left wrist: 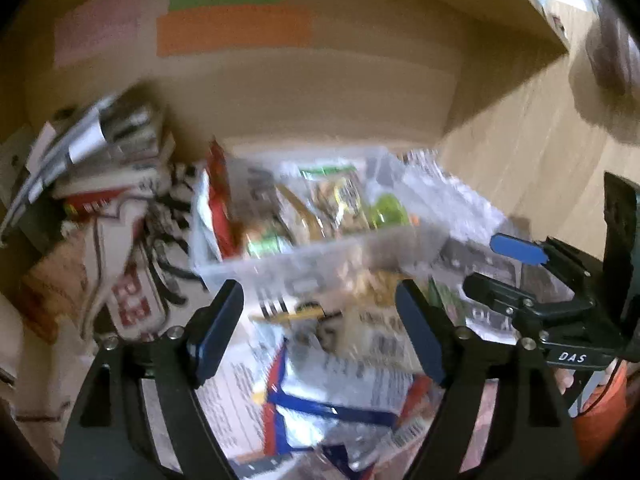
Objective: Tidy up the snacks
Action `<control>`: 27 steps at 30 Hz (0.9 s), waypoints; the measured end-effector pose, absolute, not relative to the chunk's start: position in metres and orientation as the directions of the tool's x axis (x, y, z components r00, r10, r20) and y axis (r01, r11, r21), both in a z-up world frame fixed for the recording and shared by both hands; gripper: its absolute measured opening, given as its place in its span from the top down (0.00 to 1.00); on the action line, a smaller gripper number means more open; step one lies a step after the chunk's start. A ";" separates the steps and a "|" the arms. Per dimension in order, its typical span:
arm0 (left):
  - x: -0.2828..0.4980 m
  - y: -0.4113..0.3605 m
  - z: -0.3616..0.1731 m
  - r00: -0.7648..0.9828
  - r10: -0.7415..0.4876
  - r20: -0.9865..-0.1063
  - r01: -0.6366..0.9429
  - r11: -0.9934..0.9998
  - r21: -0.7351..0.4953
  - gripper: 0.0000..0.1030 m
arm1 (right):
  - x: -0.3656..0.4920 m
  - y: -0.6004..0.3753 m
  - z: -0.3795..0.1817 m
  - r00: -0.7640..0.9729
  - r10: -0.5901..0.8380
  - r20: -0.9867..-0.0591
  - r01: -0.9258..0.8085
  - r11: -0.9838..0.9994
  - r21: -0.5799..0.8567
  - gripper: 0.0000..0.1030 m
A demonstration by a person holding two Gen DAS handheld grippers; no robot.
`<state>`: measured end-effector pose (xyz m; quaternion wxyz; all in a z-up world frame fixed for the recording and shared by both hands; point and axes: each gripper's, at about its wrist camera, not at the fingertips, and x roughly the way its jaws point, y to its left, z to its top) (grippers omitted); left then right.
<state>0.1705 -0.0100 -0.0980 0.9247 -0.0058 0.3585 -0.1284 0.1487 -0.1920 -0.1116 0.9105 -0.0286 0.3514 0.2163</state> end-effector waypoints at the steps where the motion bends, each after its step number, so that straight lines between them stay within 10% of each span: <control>1: 0.168 -0.013 -0.104 0.699 -0.242 -0.673 0.237 0.966 -0.101 0.24 | 0.147 -0.192 -0.116 0.647 0.378 -0.663 -0.420 0.902 0.104 0.29; 27: 0.133 -0.030 -0.163 0.661 -0.186 -0.727 0.232 0.972 -0.037 0.00 | 0.153 -0.188 -0.170 0.565 0.379 -0.733 -0.384 0.907 0.173 0.34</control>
